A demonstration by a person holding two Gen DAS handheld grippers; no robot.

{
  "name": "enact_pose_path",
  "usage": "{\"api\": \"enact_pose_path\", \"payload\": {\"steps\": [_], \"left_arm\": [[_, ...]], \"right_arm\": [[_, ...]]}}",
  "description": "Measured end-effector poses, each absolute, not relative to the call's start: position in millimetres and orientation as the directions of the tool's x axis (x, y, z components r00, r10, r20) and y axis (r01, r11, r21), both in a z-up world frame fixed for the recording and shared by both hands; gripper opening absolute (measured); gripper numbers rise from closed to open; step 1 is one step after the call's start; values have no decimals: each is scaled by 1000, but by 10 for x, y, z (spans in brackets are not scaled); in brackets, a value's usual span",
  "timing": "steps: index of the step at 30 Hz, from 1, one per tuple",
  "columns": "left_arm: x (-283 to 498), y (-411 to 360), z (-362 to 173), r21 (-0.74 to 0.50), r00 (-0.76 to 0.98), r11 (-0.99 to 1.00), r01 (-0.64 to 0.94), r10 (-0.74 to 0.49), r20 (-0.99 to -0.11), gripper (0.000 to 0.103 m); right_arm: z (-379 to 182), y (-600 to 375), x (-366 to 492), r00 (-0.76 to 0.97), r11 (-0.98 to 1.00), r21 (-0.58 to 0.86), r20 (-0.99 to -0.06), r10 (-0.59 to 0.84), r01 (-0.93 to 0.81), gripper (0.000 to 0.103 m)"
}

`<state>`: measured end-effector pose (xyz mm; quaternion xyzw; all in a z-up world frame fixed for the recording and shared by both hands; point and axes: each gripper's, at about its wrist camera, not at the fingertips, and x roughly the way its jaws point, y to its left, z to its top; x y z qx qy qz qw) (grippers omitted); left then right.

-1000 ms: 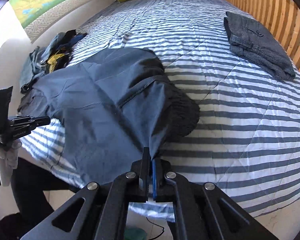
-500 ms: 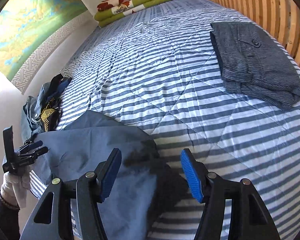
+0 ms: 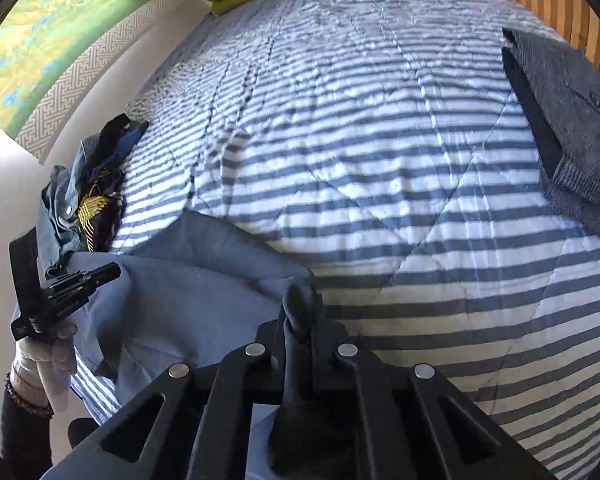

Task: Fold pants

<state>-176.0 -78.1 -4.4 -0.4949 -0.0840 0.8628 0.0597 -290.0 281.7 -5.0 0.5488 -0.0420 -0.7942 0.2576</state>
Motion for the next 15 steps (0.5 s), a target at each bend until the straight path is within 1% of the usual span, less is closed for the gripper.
{"api": "enact_pose_path", "payload": {"steps": [3,5,7,9,10,11,12,13,14,15], "left_arm": [[-1721,-823,262,-177,-529,-984,-30,166,-832,0],[-1642,-802,438,-105,-555,-994,-37,108,-825,0],[-1539,-797,622,-124,-588,-991,-48,128,-798,0],[-1371,-859,779,-139,-622,-989,-41,134,-771,0],[-1268,-878,843,-151,-635,-987,-53,150,-758,0],[-1180,-918,874,-154,-643,-986,-57,154,-750,0],[-1117,-938,886,-156,-644,-986,-65,161,-748,2],[-1038,-930,866,-163,-639,-983,-80,177,-749,10],[-996,-905,810,-172,-622,-981,-92,192,-759,16],[-988,-875,731,-172,-603,-980,-99,197,-773,32]], "right_arm": [[536,2750,-2949,-400,-870,317,-792,-462,377,4],[991,2668,-2937,-493,-870,285,-733,-469,402,3],[1486,2590,-2838,-593,-866,232,-649,-476,442,2],[1891,2621,-2630,-641,-837,223,-555,-531,500,2],[2000,2669,-2491,-643,-819,215,-528,-555,531,2],[2035,2730,-2333,-638,-807,199,-521,-568,556,2],[1989,2800,-2173,-624,-796,190,-527,-577,575,2],[1856,2892,-2014,-599,-784,191,-548,-584,590,2],[1635,2990,-1871,-561,-779,204,-589,-582,594,2],[1341,3078,-1748,-514,-780,217,-644,-566,587,2]]}}
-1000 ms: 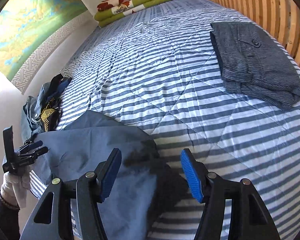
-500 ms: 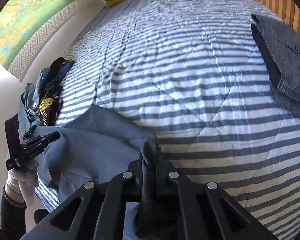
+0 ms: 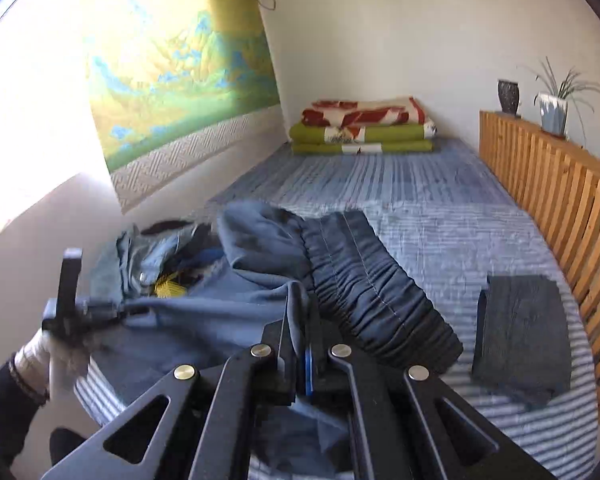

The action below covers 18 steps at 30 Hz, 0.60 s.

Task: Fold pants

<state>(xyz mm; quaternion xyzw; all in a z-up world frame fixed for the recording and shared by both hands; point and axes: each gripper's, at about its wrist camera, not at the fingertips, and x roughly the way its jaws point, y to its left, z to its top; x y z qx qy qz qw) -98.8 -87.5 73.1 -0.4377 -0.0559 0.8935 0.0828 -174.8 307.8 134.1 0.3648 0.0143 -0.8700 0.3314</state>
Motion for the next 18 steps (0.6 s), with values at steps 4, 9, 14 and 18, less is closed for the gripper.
{"api": "enact_pose_path", "payload": {"steps": [4,9,14,18], "left_arm": [[-1013,-617,362,-142,-530,-980,-138,194,-826,54],[-1286,-397,-146,-202,-443,-972,-123,236,-865,73],[-1576,-209,-724,-246,-338,-963,-106,268,-902,79],[-1547,-91,-881,-212,-328,-970,-115,239,-914,75]], "right_arm": [[-12,3365,-1394,-284,-835,163,-891,-353,526,6],[-131,3851,-1405,-280,-876,296,-866,-414,380,7],[179,3822,-1707,-382,-868,341,-795,-471,360,56],[-68,3473,-2001,-259,-833,411,-816,-518,371,58]]}}
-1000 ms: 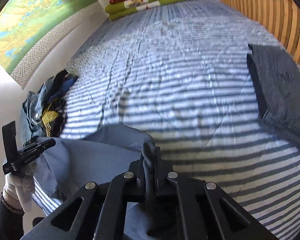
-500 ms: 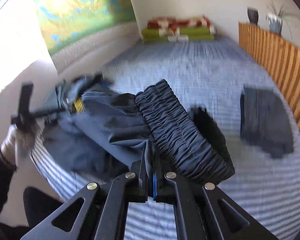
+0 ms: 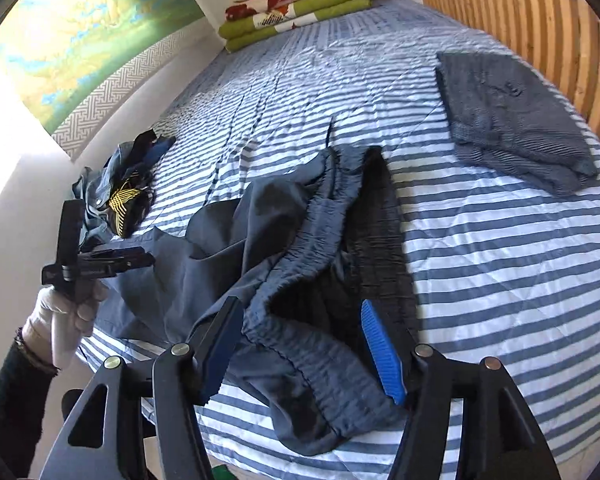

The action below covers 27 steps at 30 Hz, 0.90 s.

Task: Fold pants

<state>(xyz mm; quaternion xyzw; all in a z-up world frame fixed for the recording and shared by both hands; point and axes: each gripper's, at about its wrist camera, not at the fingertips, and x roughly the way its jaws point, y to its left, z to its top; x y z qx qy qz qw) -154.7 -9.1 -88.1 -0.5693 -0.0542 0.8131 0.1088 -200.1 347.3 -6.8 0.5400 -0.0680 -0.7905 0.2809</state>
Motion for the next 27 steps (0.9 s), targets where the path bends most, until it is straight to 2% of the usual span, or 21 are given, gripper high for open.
{"api": "enact_pose_path", "payload": {"steps": [2,3,4,5,6,10,16,19,22,27], "left_arm": [[-1503,-120,-830,-206,-344,-970,-129,239,-908,71],[-1486,-163,-780,-205,-354,-971,-128,237,-905,71],[-1462,-221,-722,-196,-371,-973,-123,228,-900,71],[-1429,-294,-650,-178,-390,-977,-118,211,-896,71],[-1400,-358,-571,-166,-406,-979,-122,201,-891,72],[-1267,-629,-219,-98,-472,-986,-136,152,-869,81],[-1159,-943,21,-56,-513,-991,-120,110,-851,85],[-1235,-893,-2,-38,-513,-992,-124,96,-853,85],[-1346,-676,-65,-36,-515,-986,-163,116,-850,85],[-1597,-222,-385,61,-466,-967,-247,63,-883,85]], "right_arm": [[-264,3228,-2082,-190,-839,403,-850,-491,367,58],[-351,3124,-2091,-161,-847,385,-871,-465,366,53],[-394,3046,-2082,-155,-855,365,-883,-444,369,41],[-408,2982,-2073,-135,-844,371,-883,-450,387,12],[-352,2950,-2079,-139,-838,376,-877,-459,397,7],[322,3114,-2159,-317,-841,360,-807,-498,404,6],[1291,3897,-2254,-562,-889,352,-689,-459,294,6],[1453,4345,-2208,-640,-922,329,-667,-381,206,6],[1415,4758,-2171,-637,-917,374,-674,-374,142,6],[1306,5114,-2117,-616,-920,380,-704,-354,94,6]]}}
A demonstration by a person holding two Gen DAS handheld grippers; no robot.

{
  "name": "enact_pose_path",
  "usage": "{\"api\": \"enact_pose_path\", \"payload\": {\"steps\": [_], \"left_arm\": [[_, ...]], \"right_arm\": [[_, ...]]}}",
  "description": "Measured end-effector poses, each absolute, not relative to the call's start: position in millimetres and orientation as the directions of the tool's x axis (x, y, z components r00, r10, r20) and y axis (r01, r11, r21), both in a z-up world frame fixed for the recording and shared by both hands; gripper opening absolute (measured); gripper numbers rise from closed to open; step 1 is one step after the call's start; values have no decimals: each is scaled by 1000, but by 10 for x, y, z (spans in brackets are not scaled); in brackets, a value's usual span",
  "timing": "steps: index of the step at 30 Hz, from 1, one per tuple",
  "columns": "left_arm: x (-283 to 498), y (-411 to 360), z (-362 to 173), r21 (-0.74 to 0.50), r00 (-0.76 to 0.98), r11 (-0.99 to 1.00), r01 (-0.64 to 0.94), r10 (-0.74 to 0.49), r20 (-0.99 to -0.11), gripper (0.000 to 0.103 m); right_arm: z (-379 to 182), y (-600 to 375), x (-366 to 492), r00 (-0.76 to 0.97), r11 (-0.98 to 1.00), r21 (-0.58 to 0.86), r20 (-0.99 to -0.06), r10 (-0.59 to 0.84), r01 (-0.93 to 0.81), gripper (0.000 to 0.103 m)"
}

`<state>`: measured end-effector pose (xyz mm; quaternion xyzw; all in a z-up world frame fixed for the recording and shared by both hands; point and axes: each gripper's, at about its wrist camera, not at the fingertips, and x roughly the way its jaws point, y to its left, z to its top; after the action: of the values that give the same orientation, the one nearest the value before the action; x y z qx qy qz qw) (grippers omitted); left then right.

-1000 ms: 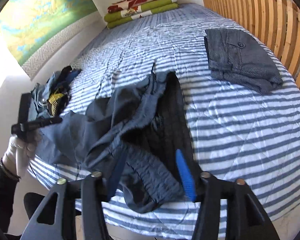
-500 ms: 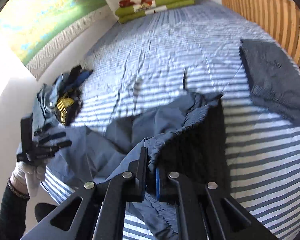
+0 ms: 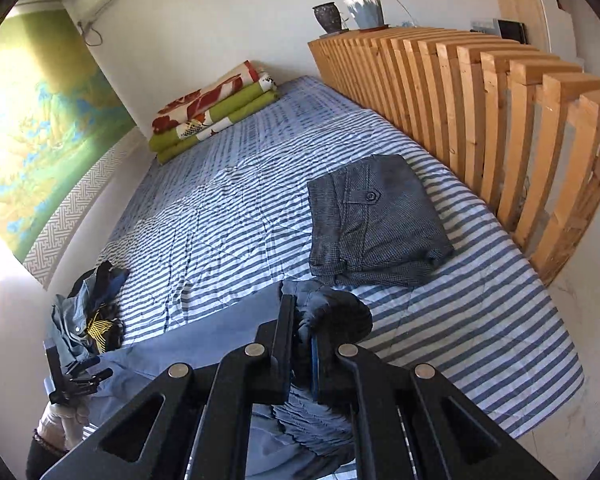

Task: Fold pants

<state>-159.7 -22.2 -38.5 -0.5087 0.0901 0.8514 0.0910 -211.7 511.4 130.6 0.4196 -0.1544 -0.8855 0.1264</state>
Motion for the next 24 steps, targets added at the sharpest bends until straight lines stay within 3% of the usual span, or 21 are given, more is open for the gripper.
{"api": "enact_pose_path", "payload": {"steps": [5,6,7,8,9,13,16,20,24], "left_arm": [[-1842,87,-728,105,-427,-943,-315,42,-903,85],[-1892,117,-791,110,-423,-940,-324,40,-905,77],[-1943,121,-847,100,-411,-942,-321,44,-911,38],[-2023,91,-906,72,-390,-954,-291,50,-919,15],[-2089,37,-914,50,-393,-966,-254,56,-918,1],[-2385,-296,-650,-19,-454,-993,-115,69,-888,1],[-2572,-640,-65,-21,-542,-999,-30,34,-840,1],[-2581,-1156,1159,-9,-698,-997,81,-50,-714,0],[-2116,-1482,2153,-47,-815,-994,101,-56,-577,0]], "right_arm": [[1309,5093,-2222,-611,-931,349,-717,-336,103,6],[1310,5066,-2277,-609,-934,342,-721,-331,103,6],[1305,5032,-2340,-608,-937,333,-724,-325,104,6],[1295,4977,-2419,-607,-940,324,-727,-320,108,6],[1289,4908,-2513,-606,-944,310,-732,-312,112,6],[1310,4494,-3032,-607,-965,232,-752,-257,122,6],[1680,4030,-3493,-656,-965,206,-708,-262,162,6],[2688,3381,-3839,-759,-944,225,-562,-329,242,5],[3677,3099,-3575,-836,-916,202,-378,-398,345,5]]}}
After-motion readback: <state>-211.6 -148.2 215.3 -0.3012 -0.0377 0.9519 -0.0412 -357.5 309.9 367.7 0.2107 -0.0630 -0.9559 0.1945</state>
